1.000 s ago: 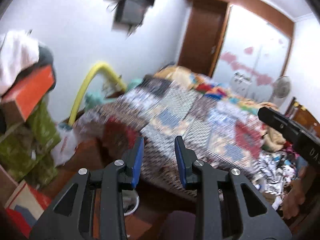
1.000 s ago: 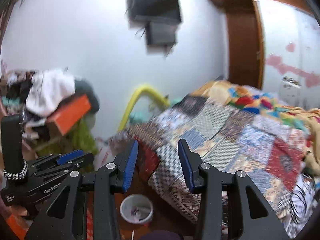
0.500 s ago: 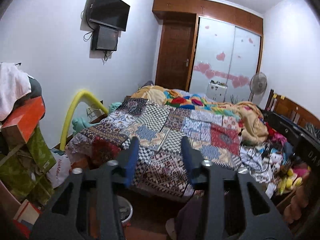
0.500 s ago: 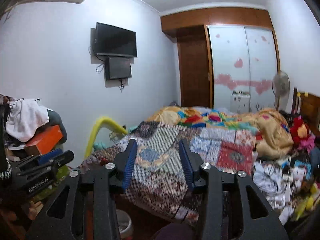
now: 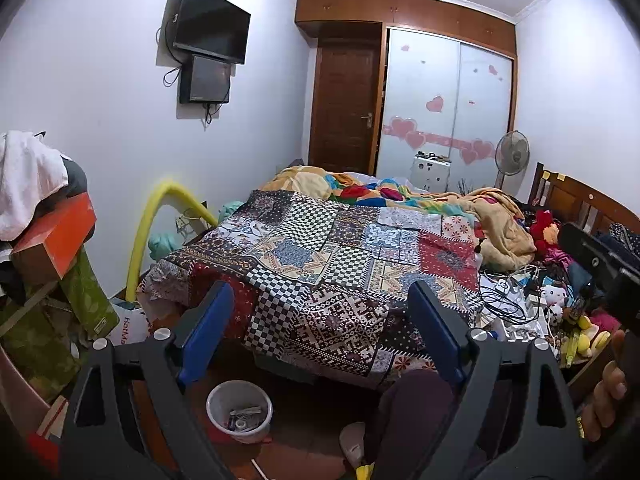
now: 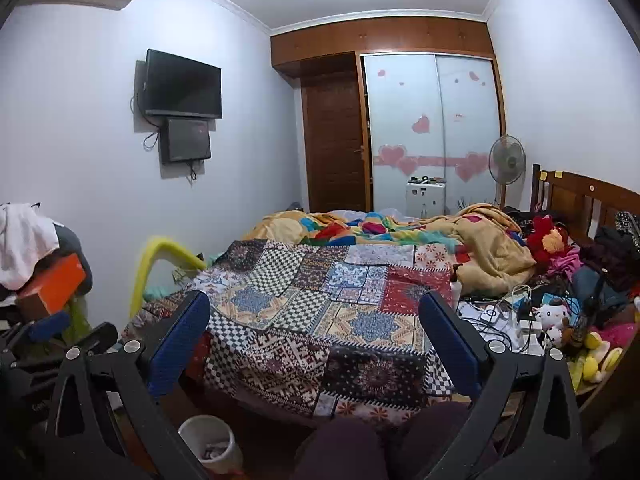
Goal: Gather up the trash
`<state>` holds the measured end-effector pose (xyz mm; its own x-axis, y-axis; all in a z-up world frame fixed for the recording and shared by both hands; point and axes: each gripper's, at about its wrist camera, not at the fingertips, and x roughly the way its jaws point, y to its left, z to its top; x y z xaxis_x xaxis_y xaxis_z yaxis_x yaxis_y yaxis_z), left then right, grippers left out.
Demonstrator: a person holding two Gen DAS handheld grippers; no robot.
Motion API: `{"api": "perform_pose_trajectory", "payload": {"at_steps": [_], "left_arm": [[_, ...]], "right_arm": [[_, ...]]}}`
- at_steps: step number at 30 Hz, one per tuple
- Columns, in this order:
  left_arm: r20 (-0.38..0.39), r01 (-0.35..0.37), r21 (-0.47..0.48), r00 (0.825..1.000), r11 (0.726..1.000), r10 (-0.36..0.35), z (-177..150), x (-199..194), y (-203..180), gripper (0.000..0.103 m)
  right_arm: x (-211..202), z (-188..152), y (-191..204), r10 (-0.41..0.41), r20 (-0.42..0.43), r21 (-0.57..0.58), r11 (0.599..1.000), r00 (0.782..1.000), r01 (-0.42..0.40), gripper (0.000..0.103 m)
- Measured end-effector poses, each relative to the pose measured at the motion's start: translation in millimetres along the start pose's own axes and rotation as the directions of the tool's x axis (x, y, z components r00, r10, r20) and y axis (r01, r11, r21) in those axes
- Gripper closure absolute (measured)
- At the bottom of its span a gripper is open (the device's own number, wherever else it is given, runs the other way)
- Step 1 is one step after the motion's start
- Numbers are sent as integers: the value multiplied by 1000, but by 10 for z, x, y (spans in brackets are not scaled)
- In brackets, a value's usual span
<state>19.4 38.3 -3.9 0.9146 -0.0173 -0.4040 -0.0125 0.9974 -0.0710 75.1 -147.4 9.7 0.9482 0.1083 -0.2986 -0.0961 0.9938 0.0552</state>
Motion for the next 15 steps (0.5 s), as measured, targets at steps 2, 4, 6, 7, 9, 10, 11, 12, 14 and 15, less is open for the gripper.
{"api": "perform_pose_trajectory", "payload": {"at_steps": [2,4,6,7,9,10,11,12,14,15], "left_arm": [[3,0,10,1000,1000,0,-13,-25,-17,14],[5,0,16,1000,1000,0,-30,-34,-31,14],[7,0,21,1000,1000,0,-46,-57,-48,14],[6,2,22,1000,1000,-2,-51,-61,-50,14],[4,6,22,1000,1000,-7,-60,-68,-53,14],[4,6,21,1000,1000,-6,-50,-64,-51,14],[5,4,22,1000,1000,-4,-50,-67,-50,14],[6,1,23,1000,1000,-2,-48,-68,-54,14],[9,-2,22,1000,1000,2,-50,-74,-57,13],[9,-2,21,1000,1000,2,-51,-74,-55,13]], "right_arm": [[-33,-25,-6,-1,-4,2,1000,1000,1,0],[-65,-51,-10,-1,-8,7,1000,1000,1,0],[-69,-43,-26,5,-14,9,1000,1000,-5,0],[-74,-45,-31,5,-14,8,1000,1000,-4,0],[-80,-64,-23,4,-16,6,1000,1000,-4,0],[-80,-56,-30,6,-19,7,1000,1000,-6,0],[-74,-64,-31,7,-21,9,1000,1000,-7,0],[-69,-70,-36,10,-24,11,1000,1000,-10,0],[-59,-73,-49,25,-36,18,1000,999,-24,0],[-51,-90,-45,28,-40,19,999,999,-28,0]]}}
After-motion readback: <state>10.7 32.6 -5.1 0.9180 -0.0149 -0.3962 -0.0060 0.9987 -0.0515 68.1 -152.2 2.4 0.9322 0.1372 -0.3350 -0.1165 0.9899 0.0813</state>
